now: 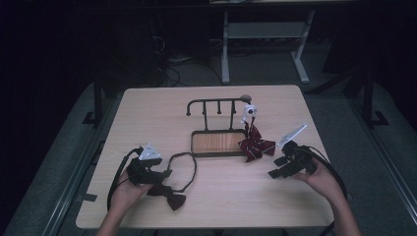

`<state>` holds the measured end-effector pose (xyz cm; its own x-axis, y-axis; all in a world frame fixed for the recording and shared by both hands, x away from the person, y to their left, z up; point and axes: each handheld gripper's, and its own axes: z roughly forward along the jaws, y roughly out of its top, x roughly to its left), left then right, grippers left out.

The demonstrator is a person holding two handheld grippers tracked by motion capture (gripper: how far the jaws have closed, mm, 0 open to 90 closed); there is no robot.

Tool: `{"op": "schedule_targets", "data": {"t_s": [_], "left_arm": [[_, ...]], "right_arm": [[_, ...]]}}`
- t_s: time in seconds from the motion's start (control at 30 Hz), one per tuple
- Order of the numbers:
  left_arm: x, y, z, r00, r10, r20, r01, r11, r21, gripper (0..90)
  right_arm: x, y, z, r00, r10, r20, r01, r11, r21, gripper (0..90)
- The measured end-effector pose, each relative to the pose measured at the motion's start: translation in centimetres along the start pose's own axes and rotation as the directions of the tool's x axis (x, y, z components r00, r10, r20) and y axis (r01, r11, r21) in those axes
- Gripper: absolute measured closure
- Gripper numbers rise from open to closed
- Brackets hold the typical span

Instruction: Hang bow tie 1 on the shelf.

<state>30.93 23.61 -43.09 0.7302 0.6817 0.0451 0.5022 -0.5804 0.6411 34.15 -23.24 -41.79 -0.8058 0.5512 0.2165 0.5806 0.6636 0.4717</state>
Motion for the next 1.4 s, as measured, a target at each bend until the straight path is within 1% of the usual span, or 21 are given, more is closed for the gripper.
{"op": "schedule_targets", "data": {"t_s": [0.03, 0.07, 0.17, 0.2, 0.27, 0.3, 0.33, 0.37, 0.53, 0.57, 0.6, 0.63, 0.8, 0.9, 0.93, 1.0, 1.1, 1.17, 1.23, 1.33, 1.4], "left_arm": [[0.0, 0.0, 0.0, 1.0, -0.004, 0.003, 0.004, 1.0, 0.004, 43.3], [0.2, 0.2, 0.1, 0.9995, -0.024, 0.02, 0.024, 0.9997, 0.008, 44.3], [0.5, 0.5, 0.0, 0.9995, -0.023, 0.02, 0.023, 0.9997, 0.012, 45.3], [0.4, 0.5, 0.0, 0.9991, -0.036, 0.024, 0.035, 0.9993, 0.014, 46.5], [0.3, 0.8, 0.1, 0.9998, -0.015, 0.013, 0.015, 0.9995, 0.026, 47.3], [0.3, 0.8, 0.1, 0.9998, -0.015, 0.013, 0.015, 0.9995, 0.026, 47.7], [0.4, 1.0, 0.1, 0.9999, 0.0, 0.011, 0.0, 0.9995, 0.03, 47.7], [0.3, 1.3, 0.2, 0.9999, 0.004, 0.012, -0.005, 0.9992, 0.04, 48.0], [0.6, 2.4, 0.4, 0.9999, 0.006, 0.013, -0.007, 0.998, 0.063, 49.2], [0.6, 2.4, 0.4, 0.9999, 0.006, 0.013, -0.007, 0.998, 0.063, 49.2], [0.8, 2.7, 0.6, 1.0, 0.0, -0.005, 0.0, 0.9969, 0.079, 49.2], [1.0, 2.8, 0.8, 1.0, 0.005, -0.007, -0.005, 0.9966, 0.083, 49.0], [1.5, 3.9, 1.5, 0.9998, 0.02, 0.003, -0.02, 0.991, 0.132, 51.1], [1.6, 4.3, 1.9, 0.9997, 0.023, 0.008, -0.024, 0.989, 0.146, 53.5], [1.8, 4.6, 2.2, 0.9995, 0.029, 0.009, -0.03, 0.9856, 0.166, 54.0], [1.8, 4.7, 2.3, 0.9996, 0.028, 0.008, -0.029, 0.985, 0.17, 55.4], [2.4, 5.1, 3.0, 0.9992, 0.04, 0.007, -0.04, 0.9783, 0.203, 57.5], [2.7, 5.1, 3.2, 0.9996, 0.025, 0.014, -0.027, 0.9806, 0.194, 57.1], [2.8, 5.1, 3.4, 0.9997, 0.02, 0.017, -0.023, 0.9807, 0.194, 58.3], [3.0, 5.0, 4.0, 0.9996, 0.022, 0.015, -0.025, 0.9746, 0.223, 58.7], [3.2, 5.0, 4.3, 0.9997, 0.022, 0.01, -0.024, 0.9737, 0.227, 60.2]], "right_arm": [[0.0, 0.0, -0.1, 1.0, 0.004, 0.0, -0.004, 1.0, -0.002, 39.3], [0.0, -0.1, -0.1, 1.0, 0.004, -0.001, -0.004, 1.0, -0.004, 39.2], [0.0, 0.0, -0.2, 1.0, 0.001, -0.003, -0.001, 1.0, -0.006, 39.0], [0.0, 0.0, -0.2, 1.0, 0.0, -0.001, 0.0, 1.0, -0.006, 39.0], [0.1, 0.1, -0.3, 1.0, -0.004, -0.004, 0.003, 1.0, -0.01, 38.8], [0.1, 0.1, -0.3, 1.0, -0.004, -0.004, 0.003, 1.0, -0.01, 38.8], [0.1, 0.1, -0.4, 1.0, -0.006, -0.005, 0.006, 1.0, -0.01, 38.8], [0.1, 0.0, -0.5, 1.0, 0.001, -0.004, -0.001, 1.0, -0.014, 38.8], [0.1, -0.1, -0.7, 1.0, -0.003, 0.001, 0.003, 1.0, -0.018, 38.0], [0.1, -0.1, -0.7, 1.0, -0.003, 0.001, 0.003, 1.0, -0.018, 38.0], [0.2, -0.1, -0.8, 1.0, -0.001, 0.0, 0.001, 1.0, -0.018, 37.8], [0.2, -0.1, -0.8, 1.0, -0.001, 0.003, 0.001, 1.0, -0.019, 37.7], [0.2, 0.0, -0.9, 1.0, -0.007, 0.001, 0.007, 1.0, -0.021, 37.7], [0.3, 0.0, -0.9, 1.0, -0.009, 0.0, 0.009, 1.0, -0.02, 38.2], [0.3, 0.0, -1.0, 0.9999, -0.014, 0.0, 0.014, 1.0, -0.021, 38.5], [0.4, 0.0, -1.1, 1.0, -0.009, -0.001, 0.009, 1.0, -0.023, 38.7], [0.4, 0.0, -1.3, 0.9999, -0.01, -0.001, 0.01, 1.0, -0.028, 38.7], [0.4, -0.1, -1.4, 0.9999, -0.012, 0.004, 0.012, 0.999, -0.03, 38.7], [0.4, -0.1, -1.6, 0.9999, -0.008, 0.006, 0.008, 0.999, -0.031, 38.8], [0.4, -0.1, -2.0, 0.9999, -0.009, 0.01, 0.01, 0.999, -0.044, 39.1], [0.4, -0.1, -2.1, 0.9999, -0.008, 0.011, 0.008, 0.999, -0.044, 39.0]]}}
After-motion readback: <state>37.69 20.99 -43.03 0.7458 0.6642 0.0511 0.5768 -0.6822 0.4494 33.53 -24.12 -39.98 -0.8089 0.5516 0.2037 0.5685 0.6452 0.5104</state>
